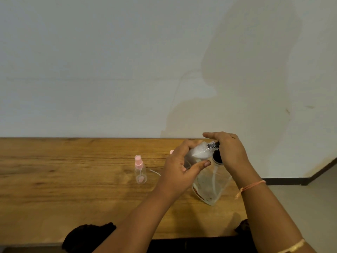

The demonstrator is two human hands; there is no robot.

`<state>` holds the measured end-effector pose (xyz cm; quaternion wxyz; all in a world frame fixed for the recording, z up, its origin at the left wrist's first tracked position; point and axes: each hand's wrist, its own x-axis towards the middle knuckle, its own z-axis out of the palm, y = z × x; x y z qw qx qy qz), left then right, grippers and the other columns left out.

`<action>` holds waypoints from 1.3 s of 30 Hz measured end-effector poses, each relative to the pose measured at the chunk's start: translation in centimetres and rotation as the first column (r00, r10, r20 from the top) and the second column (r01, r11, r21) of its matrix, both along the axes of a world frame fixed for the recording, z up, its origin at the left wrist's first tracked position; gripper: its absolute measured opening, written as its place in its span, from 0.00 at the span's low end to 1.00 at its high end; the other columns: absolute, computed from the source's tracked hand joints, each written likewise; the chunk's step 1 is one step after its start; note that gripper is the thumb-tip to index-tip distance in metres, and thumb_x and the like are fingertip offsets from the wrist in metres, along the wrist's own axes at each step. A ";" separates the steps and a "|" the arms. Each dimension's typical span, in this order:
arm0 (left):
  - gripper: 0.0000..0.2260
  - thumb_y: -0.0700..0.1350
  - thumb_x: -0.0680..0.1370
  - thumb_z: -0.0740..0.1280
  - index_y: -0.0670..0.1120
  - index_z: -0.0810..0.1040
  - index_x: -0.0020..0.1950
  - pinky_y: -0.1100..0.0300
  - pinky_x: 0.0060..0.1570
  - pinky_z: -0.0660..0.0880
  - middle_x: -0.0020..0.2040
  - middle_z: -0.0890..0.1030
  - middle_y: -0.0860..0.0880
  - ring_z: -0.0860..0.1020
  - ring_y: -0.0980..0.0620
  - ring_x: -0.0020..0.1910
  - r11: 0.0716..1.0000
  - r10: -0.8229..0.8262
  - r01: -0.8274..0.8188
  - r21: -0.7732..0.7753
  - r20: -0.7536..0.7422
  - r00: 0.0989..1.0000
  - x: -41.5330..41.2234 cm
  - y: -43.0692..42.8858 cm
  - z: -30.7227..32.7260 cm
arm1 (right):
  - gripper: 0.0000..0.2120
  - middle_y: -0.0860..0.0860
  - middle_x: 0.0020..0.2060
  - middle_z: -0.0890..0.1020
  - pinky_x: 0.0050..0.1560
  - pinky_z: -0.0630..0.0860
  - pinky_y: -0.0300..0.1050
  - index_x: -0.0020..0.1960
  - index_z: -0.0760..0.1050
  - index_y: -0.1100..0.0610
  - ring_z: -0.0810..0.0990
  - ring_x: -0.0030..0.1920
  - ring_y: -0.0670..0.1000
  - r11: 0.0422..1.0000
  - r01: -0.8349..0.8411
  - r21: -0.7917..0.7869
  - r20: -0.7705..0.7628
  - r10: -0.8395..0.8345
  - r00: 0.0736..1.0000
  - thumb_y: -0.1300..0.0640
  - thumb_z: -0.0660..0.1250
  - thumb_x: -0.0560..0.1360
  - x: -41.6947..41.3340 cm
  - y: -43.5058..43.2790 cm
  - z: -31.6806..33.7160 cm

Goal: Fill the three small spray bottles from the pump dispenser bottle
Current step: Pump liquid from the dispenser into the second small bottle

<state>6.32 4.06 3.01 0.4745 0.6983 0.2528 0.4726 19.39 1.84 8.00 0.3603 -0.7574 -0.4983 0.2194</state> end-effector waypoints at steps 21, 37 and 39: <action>0.15 0.54 0.69 0.71 0.64 0.74 0.53 0.58 0.51 0.78 0.52 0.81 0.55 0.79 0.56 0.52 0.999 0.023 -0.024 0.026 0.011 1.000 0.1 0.1 0.2 | 0.17 0.44 0.49 0.74 0.70 0.59 0.60 0.49 0.77 0.43 0.71 0.59 0.52 0.997 0.068 0.035 -0.113 -0.063 0.992 0.59 0.53 0.79 -0.1 0.1 0.9; 0.15 0.54 0.69 0.72 0.65 0.74 0.53 0.59 0.49 0.78 0.52 0.80 0.55 0.79 0.56 0.51 0.999 0.042 -0.042 0.010 -0.010 0.999 0.1 0.1 0.2 | 0.18 0.48 0.58 0.74 0.71 0.58 0.60 0.61 0.77 0.51 0.68 0.66 0.55 0.996 0.087 0.032 -0.005 -0.087 0.996 0.62 0.52 0.79 -0.4 0.0 0.8; 0.15 0.55 0.69 0.71 0.64 0.74 0.54 0.56 0.51 0.78 0.53 0.80 0.55 0.79 0.56 0.52 0.999 0.046 -0.046 0.026 -0.012 0.999 0.0 0.2 0.2 | 0.18 0.47 0.54 0.73 0.71 0.57 0.60 0.55 0.78 0.48 0.69 0.65 0.53 0.991 0.117 0.065 -0.128 -0.108 0.986 0.59 0.50 0.80 -0.6 0.0 1.3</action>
